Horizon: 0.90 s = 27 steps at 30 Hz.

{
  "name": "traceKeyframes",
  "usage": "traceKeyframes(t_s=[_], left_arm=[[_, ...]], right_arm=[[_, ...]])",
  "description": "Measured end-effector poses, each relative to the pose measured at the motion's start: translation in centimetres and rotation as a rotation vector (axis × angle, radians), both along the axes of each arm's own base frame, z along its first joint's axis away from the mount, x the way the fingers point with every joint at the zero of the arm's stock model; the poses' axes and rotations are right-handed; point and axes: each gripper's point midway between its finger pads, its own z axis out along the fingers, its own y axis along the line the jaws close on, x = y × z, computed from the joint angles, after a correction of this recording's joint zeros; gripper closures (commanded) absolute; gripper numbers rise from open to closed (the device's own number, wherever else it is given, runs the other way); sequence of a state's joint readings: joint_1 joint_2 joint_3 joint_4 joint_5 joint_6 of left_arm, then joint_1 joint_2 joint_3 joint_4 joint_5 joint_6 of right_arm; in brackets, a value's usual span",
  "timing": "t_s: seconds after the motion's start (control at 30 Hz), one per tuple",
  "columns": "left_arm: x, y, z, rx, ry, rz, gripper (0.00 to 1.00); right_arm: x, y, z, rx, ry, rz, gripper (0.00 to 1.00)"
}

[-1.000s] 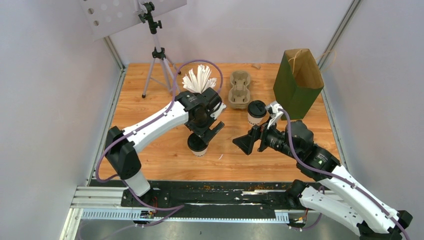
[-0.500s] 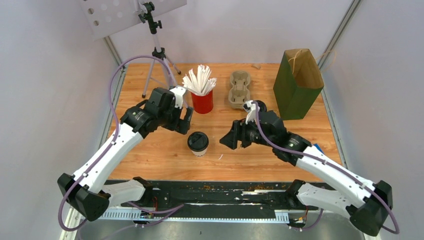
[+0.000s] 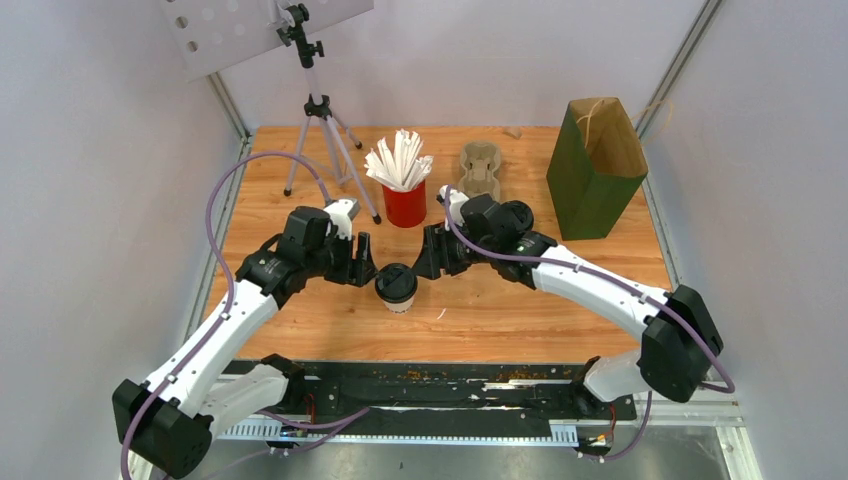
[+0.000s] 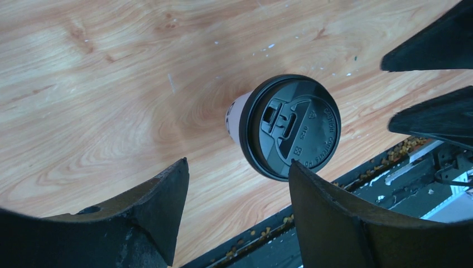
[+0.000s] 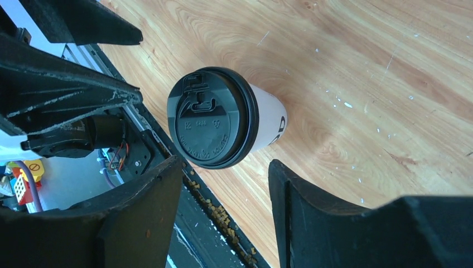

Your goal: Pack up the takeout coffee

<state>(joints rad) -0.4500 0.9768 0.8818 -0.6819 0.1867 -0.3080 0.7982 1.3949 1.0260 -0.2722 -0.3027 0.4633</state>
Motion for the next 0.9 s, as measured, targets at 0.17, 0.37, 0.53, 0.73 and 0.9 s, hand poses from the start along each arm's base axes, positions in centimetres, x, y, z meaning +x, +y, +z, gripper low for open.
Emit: traceKeyframes(t_s=[0.17, 0.37, 0.53, 0.73, 0.9], left_arm=[[-0.1, -0.9, -1.2, -0.067, 0.018, -0.001, 0.34], [-0.1, -1.2, -1.8, -0.096, 0.035, 0.005, 0.42], [-0.4, -1.3, -3.1, -0.102, 0.061, -0.003, 0.46], [-0.7, -1.5, -3.8, -0.114, 0.076, -0.011, 0.46], [-0.5, -2.2, -4.1, -0.141, 0.083, -0.034, 0.48]], right_arm=[[0.4, 0.7, -1.4, -0.030, 0.015, 0.025, 0.49], [0.8, 1.3, -2.3, -0.048, 0.026, 0.049, 0.56], [1.0, 1.6, -2.5, -0.054, 0.024, 0.061, 0.59], [1.0, 1.8, -3.6, -0.072, 0.040, 0.074, 0.59], [0.9, 2.0, -4.6, -0.084, 0.062, 0.083, 0.61]])
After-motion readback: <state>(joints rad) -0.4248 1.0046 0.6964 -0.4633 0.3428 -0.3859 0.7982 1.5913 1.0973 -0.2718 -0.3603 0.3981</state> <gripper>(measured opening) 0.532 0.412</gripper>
